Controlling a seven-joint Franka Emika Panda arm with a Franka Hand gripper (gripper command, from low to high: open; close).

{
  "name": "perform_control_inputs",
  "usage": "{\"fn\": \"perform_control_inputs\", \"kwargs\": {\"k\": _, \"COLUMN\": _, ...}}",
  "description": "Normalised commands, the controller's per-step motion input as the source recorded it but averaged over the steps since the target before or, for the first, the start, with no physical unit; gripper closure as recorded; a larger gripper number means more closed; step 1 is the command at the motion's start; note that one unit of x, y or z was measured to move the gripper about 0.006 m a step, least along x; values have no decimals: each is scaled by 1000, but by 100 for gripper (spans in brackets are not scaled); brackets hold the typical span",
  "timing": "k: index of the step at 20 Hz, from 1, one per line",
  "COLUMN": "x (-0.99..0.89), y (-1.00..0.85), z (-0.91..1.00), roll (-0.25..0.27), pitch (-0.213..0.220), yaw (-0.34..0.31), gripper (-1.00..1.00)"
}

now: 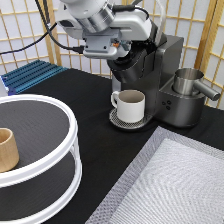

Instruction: Make coffee

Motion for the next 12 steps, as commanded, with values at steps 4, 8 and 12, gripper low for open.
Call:
{"fn": "perform_control_inputs", "kwargs": {"k": 4, "x": -88, "y": 202, "z": -74, "roll": 53, "pitch": 9, "yaw": -92, "gripper": 100}}
{"fn": "perform_control_inputs", "kwargs": {"k": 8, "x": -126, "y": 269, "z": -78, "roll": 29, "pitch": 1, "yaw": -86, "gripper": 100}}
{"fn": "perform_control_inputs", "kwargs": {"k": 12, "x": -177, "y": 360, "z": -29, "roll": 4, "pitch": 0, "yaw": -75, "gripper": 100}}
